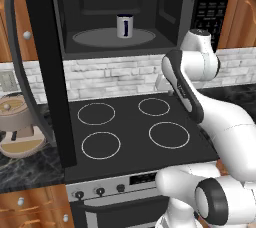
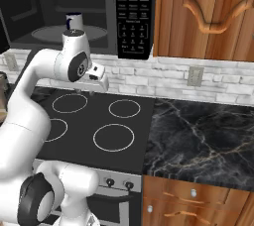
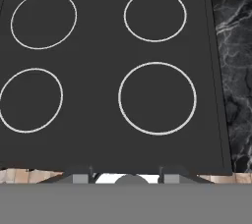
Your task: Pick the cup of tea, navigate to the dining table, and place it on the saucer.
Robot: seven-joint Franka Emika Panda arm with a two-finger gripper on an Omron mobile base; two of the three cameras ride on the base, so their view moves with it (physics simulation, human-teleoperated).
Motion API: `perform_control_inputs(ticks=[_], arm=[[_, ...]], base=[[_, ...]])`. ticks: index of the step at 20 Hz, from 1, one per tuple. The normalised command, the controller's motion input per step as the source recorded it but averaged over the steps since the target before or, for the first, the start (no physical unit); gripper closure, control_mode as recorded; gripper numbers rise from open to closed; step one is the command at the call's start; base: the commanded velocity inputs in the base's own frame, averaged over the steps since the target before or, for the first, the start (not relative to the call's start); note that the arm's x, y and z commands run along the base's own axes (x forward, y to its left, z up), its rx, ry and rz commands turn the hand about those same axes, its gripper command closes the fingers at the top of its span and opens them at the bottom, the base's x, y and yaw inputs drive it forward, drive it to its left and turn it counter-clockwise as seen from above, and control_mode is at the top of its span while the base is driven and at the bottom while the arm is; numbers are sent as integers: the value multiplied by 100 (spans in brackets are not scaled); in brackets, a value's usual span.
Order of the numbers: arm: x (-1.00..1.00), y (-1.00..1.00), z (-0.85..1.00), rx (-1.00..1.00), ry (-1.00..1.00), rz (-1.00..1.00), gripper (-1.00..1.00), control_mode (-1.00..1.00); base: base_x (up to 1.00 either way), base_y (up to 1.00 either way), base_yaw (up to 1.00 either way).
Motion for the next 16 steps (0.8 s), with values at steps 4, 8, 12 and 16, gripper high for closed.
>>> perform_control_inputs(ticks=[4,8,12,16], arm=[[3,-1,0,0,0,1,-100,-100],[-6,0,1,0,-9,2,-100,-100],[-53,4,18,0,-50,5,-100,-100],[-52,17,47,8,-57,0,-100,-100]], base=[[0,0,0],[0,0,0],[0,0,0],[0,0,0]])
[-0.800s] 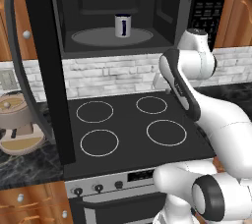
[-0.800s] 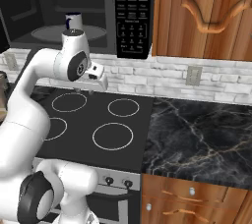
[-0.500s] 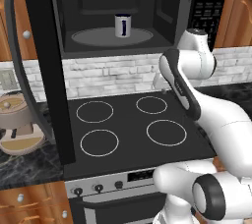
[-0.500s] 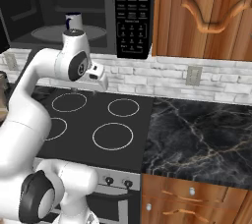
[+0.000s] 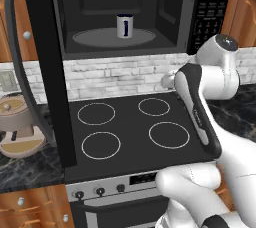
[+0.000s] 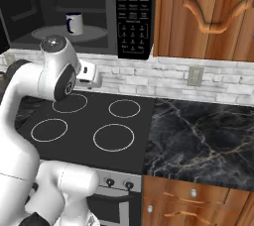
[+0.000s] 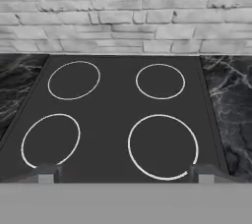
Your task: Pick the cup of tea, navigate to the dining table, and place it on the saucer.
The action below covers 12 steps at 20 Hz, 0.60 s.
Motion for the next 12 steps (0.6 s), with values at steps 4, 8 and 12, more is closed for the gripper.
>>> perform_control_inputs(ticks=[4,8,12], arm=[[-29,38,60,12,-51,0,-100,-100],[-4,57,67,17,-39,-2,-100,-100],[5,58,69,18,-28,-8,-100,-100]], base=[[0,0,0],[0,0,0],[0,0,0]])
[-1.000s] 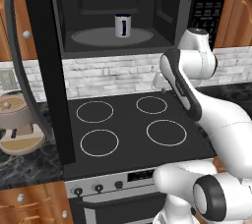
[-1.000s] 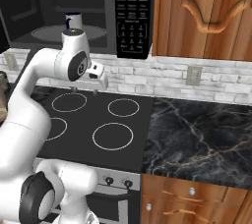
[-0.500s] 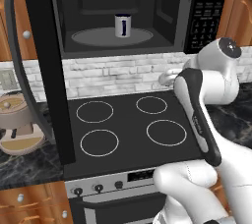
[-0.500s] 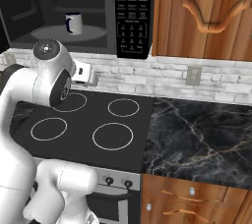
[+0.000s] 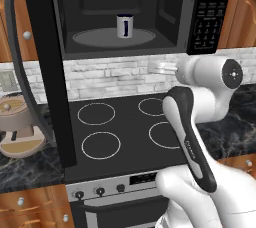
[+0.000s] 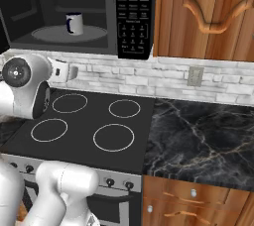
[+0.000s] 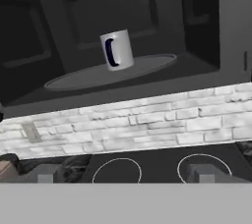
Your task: Pick the cup of tea, navigate to the dining table, and place it on the saucer.
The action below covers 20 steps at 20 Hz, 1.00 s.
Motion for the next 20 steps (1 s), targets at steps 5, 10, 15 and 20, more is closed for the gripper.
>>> perform_control_inputs(ticks=[5,10,15,20], arm=[[11,46,77,9,-18,-7,-100,-100],[13,14,47,1,-11,0,-100,-100],[20,1,28,0,-7,0,-100,-100],[23,0,3,-6,-1,0,-100,-100]], base=[[0,0,0],[0,0,0],[0,0,0],[0,0,0]])
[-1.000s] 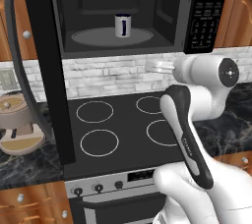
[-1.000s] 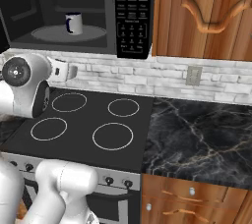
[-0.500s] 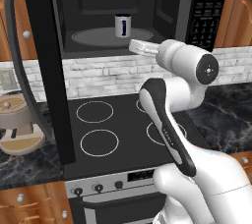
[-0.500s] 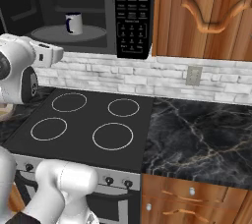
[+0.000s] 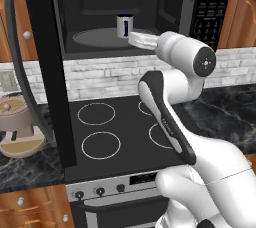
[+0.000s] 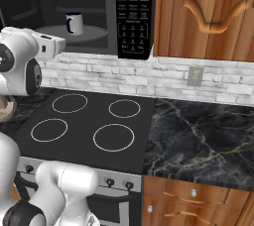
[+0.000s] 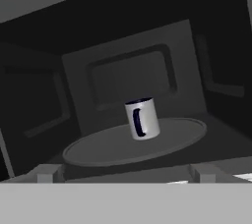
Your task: Pick the cup of tea, navigate to the dining table, and place it on the saucer.
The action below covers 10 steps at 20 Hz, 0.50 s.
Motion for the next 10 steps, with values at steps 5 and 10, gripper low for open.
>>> perform_control_inputs(ticks=[5,10], arm=[[21,0,-4,-3,0,1,-100,-100],[14,0,0,0,1,0,-100,-100]], base=[[0,0,0],[0,0,0]])
